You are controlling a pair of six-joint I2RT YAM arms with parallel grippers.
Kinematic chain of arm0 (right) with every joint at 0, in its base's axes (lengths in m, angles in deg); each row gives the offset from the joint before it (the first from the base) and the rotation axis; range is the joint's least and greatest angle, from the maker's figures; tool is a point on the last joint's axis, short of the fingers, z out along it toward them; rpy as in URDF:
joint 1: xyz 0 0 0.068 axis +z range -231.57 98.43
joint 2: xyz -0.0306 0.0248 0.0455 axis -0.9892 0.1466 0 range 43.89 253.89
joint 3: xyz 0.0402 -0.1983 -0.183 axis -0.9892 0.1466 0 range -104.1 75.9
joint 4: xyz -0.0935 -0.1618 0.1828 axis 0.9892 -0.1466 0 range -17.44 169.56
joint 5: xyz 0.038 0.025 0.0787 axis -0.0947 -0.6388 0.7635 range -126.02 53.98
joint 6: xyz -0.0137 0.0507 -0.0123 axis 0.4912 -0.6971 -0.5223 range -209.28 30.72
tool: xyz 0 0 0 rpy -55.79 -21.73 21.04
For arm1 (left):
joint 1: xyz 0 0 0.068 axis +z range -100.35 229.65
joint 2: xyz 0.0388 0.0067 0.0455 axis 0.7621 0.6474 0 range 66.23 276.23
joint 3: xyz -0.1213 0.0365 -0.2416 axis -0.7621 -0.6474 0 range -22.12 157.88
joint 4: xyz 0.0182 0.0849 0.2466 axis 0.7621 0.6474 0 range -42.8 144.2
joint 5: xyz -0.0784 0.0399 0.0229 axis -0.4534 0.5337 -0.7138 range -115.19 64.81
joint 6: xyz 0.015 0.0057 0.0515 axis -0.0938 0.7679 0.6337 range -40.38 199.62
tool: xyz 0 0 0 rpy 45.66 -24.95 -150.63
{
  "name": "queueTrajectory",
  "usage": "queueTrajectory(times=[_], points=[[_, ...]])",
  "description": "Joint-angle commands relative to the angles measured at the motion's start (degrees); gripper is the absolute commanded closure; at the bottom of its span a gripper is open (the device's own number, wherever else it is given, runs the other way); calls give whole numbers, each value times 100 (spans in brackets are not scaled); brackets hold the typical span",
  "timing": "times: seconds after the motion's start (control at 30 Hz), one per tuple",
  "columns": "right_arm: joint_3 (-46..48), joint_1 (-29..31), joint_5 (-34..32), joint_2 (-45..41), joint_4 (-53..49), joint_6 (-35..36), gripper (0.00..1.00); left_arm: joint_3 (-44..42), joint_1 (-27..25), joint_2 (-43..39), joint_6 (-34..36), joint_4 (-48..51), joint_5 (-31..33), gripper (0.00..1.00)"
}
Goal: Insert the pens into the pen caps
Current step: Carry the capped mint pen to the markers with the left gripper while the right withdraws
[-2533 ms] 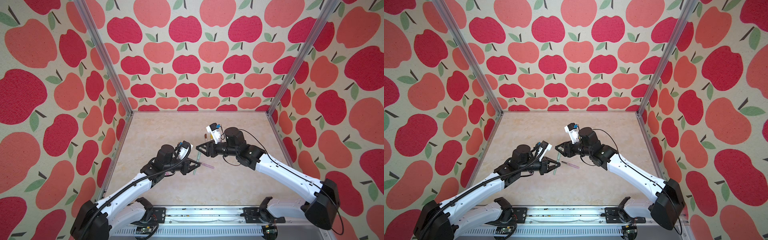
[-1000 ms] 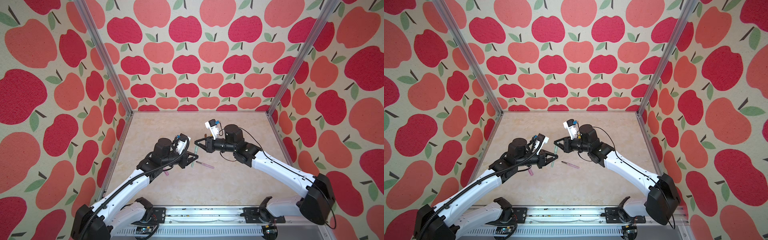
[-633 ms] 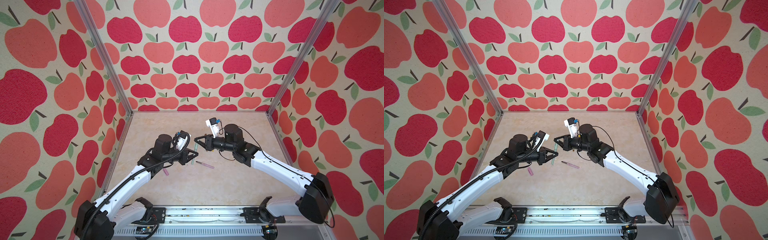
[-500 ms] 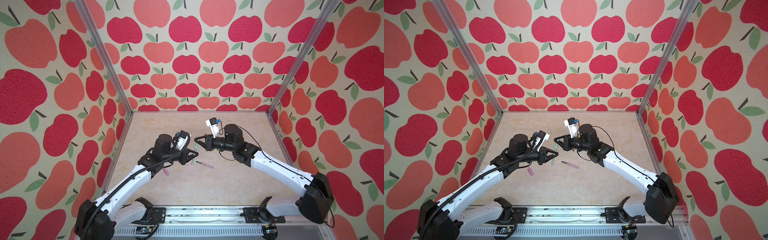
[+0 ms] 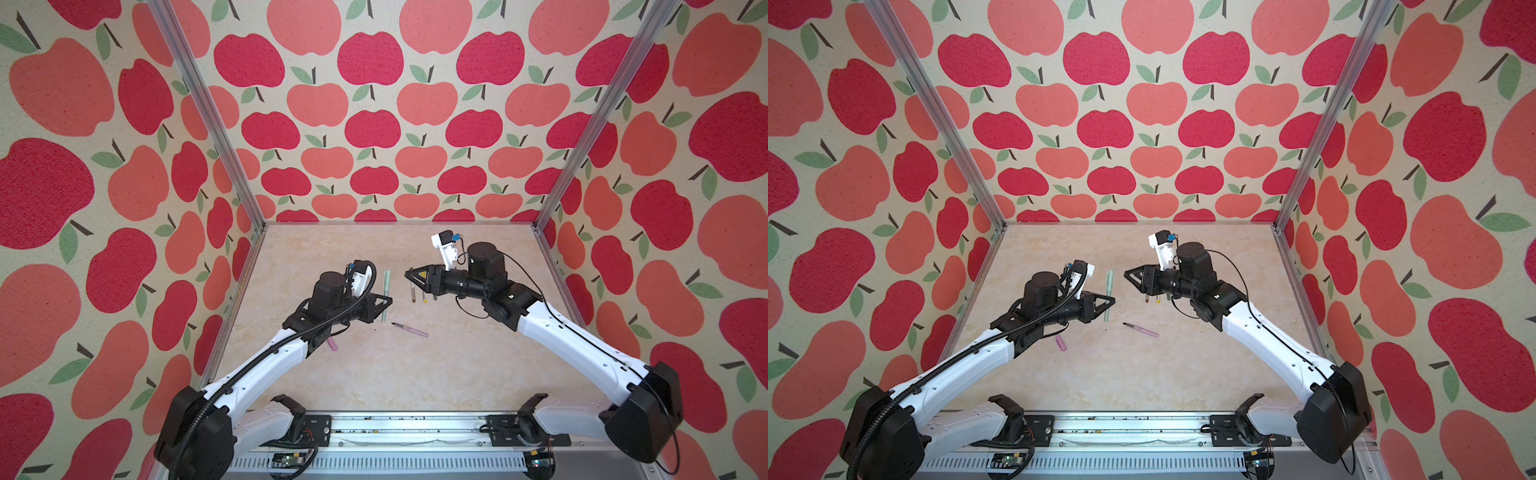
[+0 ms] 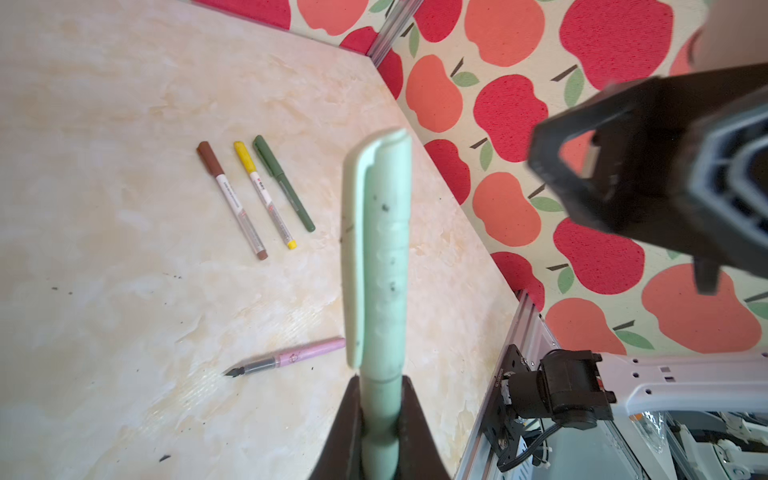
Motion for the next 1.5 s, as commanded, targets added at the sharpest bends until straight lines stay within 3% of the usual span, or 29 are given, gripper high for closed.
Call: queueTrajectory(times=[0.0,0.2,0.57,1.47], points=[[-104,-64,-227,-499,-356,238,54,316,-50,433,-471,453,854,100],[540,-100,-1187,-1133,-867,324,53,1595,-152,1905,-808,1510,1506,100],[1224,-287,-1529,-2028,-1256,307,52,3810,-421,4254,-800,2858,2231,100],[1472,-820,-990,-2422,-1396,341,52,5377,-556,5890,-680,3185,2685,97]])
